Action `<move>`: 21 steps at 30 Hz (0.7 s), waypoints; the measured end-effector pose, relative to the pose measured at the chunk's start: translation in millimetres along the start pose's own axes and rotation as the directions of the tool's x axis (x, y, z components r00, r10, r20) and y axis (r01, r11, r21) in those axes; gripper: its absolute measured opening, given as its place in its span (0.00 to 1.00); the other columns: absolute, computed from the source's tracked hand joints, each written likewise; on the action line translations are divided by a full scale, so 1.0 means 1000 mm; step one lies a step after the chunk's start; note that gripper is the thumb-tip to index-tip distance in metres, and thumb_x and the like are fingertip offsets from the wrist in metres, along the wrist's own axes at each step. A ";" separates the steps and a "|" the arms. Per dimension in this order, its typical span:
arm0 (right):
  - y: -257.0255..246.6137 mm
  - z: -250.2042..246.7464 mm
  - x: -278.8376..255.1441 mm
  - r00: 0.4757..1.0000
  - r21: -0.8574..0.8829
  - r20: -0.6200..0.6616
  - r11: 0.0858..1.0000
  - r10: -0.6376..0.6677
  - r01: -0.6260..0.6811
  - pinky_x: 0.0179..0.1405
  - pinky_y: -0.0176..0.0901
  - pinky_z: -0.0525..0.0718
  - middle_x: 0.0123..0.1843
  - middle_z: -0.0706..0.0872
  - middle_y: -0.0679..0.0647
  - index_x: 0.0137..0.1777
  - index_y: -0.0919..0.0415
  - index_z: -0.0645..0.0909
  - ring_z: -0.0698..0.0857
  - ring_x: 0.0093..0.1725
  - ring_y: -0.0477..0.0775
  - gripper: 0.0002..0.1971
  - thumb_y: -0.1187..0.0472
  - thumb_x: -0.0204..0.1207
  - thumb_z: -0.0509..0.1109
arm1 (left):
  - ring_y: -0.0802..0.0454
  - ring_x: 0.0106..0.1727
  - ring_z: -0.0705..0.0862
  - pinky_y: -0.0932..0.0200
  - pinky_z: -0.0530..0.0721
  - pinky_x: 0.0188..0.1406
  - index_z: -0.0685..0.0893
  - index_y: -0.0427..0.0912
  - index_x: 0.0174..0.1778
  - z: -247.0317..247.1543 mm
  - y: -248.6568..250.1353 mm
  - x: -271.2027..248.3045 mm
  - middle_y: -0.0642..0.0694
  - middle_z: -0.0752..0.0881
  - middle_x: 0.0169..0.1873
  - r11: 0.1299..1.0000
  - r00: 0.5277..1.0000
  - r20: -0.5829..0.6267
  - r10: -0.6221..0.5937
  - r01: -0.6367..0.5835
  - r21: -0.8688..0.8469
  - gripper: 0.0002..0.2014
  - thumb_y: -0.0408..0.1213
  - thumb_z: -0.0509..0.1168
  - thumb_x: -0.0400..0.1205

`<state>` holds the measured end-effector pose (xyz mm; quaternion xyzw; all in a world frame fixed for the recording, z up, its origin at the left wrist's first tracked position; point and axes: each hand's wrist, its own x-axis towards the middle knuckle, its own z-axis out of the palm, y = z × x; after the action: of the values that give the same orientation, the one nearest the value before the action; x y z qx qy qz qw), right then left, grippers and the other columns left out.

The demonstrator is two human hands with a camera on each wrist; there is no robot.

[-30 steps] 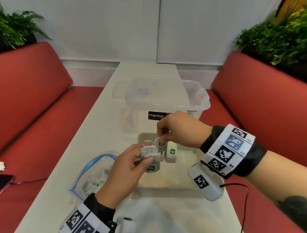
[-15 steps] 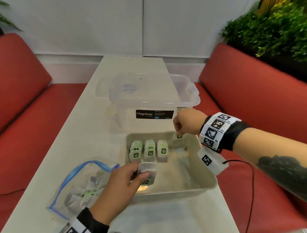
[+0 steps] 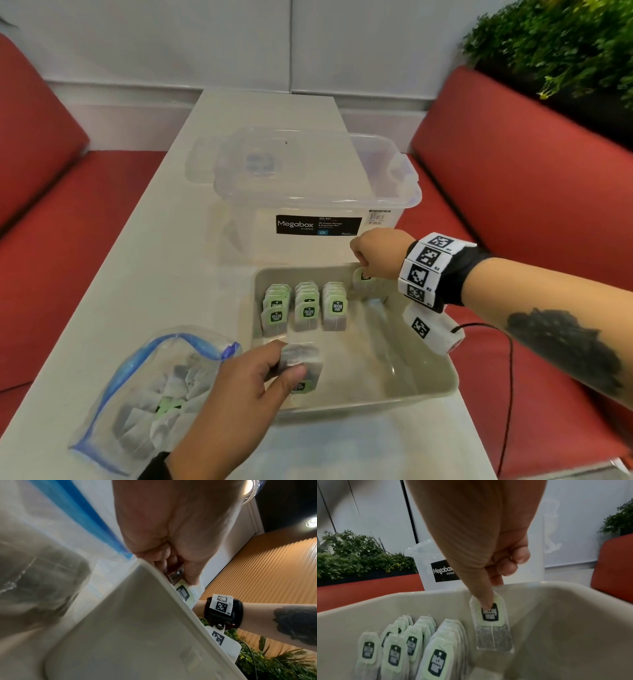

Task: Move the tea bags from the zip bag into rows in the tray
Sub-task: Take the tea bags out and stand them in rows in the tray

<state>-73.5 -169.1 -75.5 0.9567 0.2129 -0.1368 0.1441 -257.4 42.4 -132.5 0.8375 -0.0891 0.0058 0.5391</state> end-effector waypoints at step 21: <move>-0.010 0.006 0.016 0.986 -0.162 0.164 0.987 0.027 -0.001 0.38 0.45 0.75 0.42 0.75 0.52 0.61 0.58 0.73 0.76 0.41 0.55 0.18 0.52 0.75 0.71 | 0.58 0.42 0.86 0.64 0.82 0.41 0.86 0.52 0.42 -0.001 0.000 -0.001 0.56 0.88 0.36 1.000 1.000 0.004 -0.012 0.012 0.004 0.19 0.61 0.61 0.69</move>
<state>-65.0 -155.9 -88.2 0.9287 0.2038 -0.1971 0.2392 -258.0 43.6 -131.6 0.8392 -0.0851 0.0009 0.5372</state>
